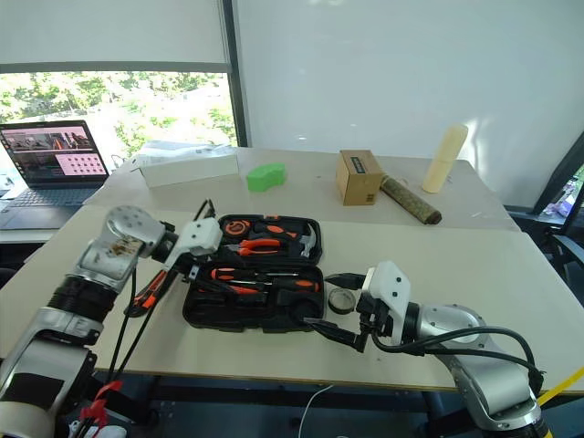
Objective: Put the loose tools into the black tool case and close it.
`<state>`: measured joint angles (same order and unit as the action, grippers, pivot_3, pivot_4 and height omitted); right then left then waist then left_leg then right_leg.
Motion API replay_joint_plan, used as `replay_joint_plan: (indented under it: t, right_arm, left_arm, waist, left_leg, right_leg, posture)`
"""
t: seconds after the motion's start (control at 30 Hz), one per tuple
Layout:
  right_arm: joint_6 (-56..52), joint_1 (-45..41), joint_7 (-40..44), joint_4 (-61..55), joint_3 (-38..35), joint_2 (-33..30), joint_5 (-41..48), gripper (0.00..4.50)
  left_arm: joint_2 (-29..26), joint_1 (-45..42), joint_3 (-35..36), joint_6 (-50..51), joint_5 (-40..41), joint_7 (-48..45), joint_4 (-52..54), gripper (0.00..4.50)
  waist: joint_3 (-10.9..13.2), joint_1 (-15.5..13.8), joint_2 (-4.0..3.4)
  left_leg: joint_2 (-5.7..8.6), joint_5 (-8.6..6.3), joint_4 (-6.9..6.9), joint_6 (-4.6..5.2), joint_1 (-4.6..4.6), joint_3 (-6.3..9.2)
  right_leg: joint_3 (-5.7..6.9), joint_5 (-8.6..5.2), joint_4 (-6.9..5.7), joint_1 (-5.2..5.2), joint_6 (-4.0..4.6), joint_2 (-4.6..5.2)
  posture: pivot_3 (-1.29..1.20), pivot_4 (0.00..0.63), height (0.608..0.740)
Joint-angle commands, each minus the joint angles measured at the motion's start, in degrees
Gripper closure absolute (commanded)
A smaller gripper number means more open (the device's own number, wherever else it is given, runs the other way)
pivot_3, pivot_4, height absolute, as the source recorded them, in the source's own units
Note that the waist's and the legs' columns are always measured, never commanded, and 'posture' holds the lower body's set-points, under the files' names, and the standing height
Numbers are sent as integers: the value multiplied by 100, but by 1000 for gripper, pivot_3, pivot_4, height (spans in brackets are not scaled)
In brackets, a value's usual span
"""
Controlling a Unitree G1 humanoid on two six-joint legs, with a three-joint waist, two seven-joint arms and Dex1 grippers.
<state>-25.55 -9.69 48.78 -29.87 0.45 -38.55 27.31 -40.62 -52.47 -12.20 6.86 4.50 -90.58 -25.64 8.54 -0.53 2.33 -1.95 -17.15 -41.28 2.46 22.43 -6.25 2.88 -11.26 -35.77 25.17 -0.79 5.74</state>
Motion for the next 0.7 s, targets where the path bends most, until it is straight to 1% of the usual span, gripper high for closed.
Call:
replay_joint_plan:
  t: [0.03,0.07,0.13,0.27,0.33,0.5,0.6,0.7]
  right_arm:
    - [68,12,36,-83,-2,42,79,0]
    - [73,15,35,-83,16,52,74,0]
    - [71,-7,30,-71,34,62,74,0]
    - [85,-59,55,-15,25,53,63,0]
    - [101,-78,82,26,6,35,54,0]
    - [108,-88,87,34,11,55,30,0]
    - [113,-68,70,15,15,73,27,0]
    - [123,-38,57,-4,16,85,25,0]
  left_arm:
    - [-71,2,162,-149,5,212,-209,1482]
    - [-39,78,168,-123,-13,341,-271,1697]
    - [28,182,159,-187,-47,554,-388,2369]
    - [47,424,17,-212,-119,637,-443,3857]
    - [98,541,-31,-259,-194,780,-448,4463]
    - [169,673,-54,-196,-209,784,-377,4463]
    - [122,776,-155,-270,-370,823,-352,4463]
    - [119,842,-184,-60,-453,915,-347,4463]
  waist:
    - [0,-2,0]
    - [0,-4,0]
    - [0,-4,0]
    - [0,-6,0]
    - [0,-9,0]
    - [0,-21,0]
    - [0,-14,0]
    - [0,-10,0]
  left_leg:
    - [0,0,0,0,-1,0]
    - [0,0,0,-1,-1,0]
    - [1,0,-1,0,-2,-1]
    - [0,0,-2,0,-1,-3]
    - [0,0,-2,0,0,-3]
    - [1,0,-4,0,3,-3]
    - [1,0,-2,1,1,-3]
    - [0,0,-2,0,-3,-4]
  right_leg:
    - [-1,0,-1,0,0,0]
    - [-1,0,-2,0,0,-1]
    - [-2,0,-2,-1,0,0]
    - [-3,0,-2,0,0,0]
    - [-3,0,-1,0,0,0]
    - [-2,1,-1,0,-1,1]
    - [-4,1,-1,0,-1,1]
    - [-6,1,-3,-1,-1,0]
  posture:
    - [0,150,740]
    - [0,150,740]
    - [0,150,740]
    - [0,150,740]
    - [0,150,740]
    - [0,150,740]
    - [0,150,740]
    - [0,150,740]
